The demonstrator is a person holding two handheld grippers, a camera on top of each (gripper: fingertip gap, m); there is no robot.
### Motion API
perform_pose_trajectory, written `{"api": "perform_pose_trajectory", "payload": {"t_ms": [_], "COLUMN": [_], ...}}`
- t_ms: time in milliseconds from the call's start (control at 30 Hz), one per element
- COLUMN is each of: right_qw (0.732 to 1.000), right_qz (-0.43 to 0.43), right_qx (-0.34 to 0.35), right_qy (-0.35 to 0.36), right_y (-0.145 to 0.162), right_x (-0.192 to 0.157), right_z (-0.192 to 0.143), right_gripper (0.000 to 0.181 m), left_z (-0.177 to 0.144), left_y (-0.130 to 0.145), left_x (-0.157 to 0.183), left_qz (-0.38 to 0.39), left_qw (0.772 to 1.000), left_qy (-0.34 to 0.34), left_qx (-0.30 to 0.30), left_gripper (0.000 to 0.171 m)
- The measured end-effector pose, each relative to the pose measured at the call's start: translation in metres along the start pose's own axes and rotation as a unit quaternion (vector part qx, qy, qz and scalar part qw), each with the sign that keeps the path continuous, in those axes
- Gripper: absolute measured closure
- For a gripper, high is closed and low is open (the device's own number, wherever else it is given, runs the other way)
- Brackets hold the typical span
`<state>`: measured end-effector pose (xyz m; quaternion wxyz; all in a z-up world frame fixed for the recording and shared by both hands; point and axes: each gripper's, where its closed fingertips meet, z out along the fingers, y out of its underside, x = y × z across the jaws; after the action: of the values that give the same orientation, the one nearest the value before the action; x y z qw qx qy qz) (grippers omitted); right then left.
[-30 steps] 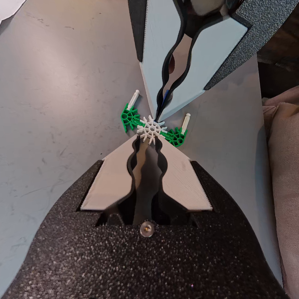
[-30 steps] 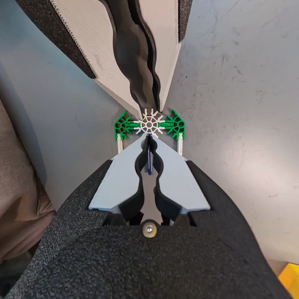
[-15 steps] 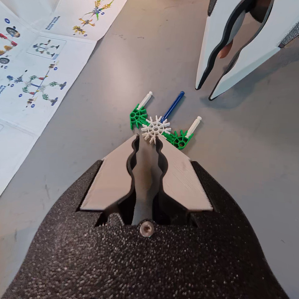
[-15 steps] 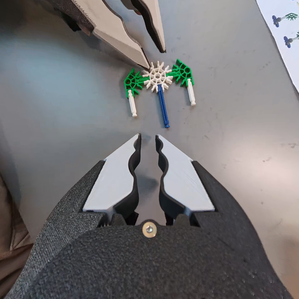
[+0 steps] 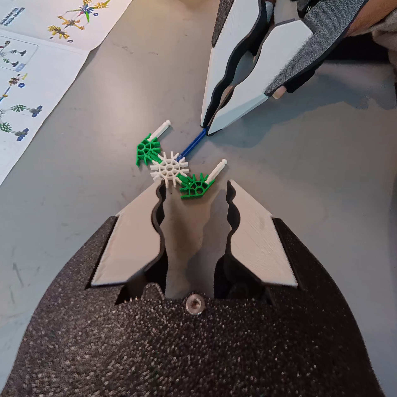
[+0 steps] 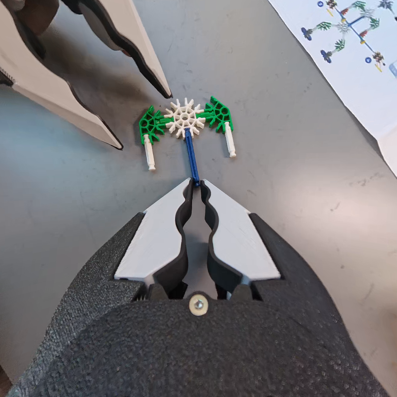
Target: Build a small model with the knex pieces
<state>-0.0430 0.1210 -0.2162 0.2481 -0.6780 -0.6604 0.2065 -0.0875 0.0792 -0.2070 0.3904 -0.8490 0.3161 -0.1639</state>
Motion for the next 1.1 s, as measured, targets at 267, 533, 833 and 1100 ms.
{"api": "perform_pose_trajectory", "payload": {"t_ms": [267,533,833,1100], "right_qw": [1.0,0.997,0.98,0.967], "right_qz": [0.02,-0.031,-0.145,-0.181], "right_qx": [0.019,0.066,-0.004,0.014], "right_qy": [0.009,-0.038,-0.137,-0.176], "right_y": [-0.003,-0.017,0.014,-0.022], "right_x": [-0.053,-0.048,-0.015,-0.001], "right_z": [-0.005,-0.023,-0.009,0.016], "right_gripper": [0.164,0.15,0.126,0.148], "left_z": [-0.004,-0.018,0.001,-0.009], "left_y": [0.009,0.0,0.01,0.017], "left_x": [-0.031,-0.04,-0.014,-0.036], "left_qz": [0.016,-0.049,0.028,0.032], "left_qw": [0.995,0.997,1.0,0.998], "left_qy": [-0.091,-0.054,-0.003,-0.043], "left_qx": [-0.024,0.028,-0.014,-0.02], "left_gripper": [0.128,0.125,0.114,0.13]}}
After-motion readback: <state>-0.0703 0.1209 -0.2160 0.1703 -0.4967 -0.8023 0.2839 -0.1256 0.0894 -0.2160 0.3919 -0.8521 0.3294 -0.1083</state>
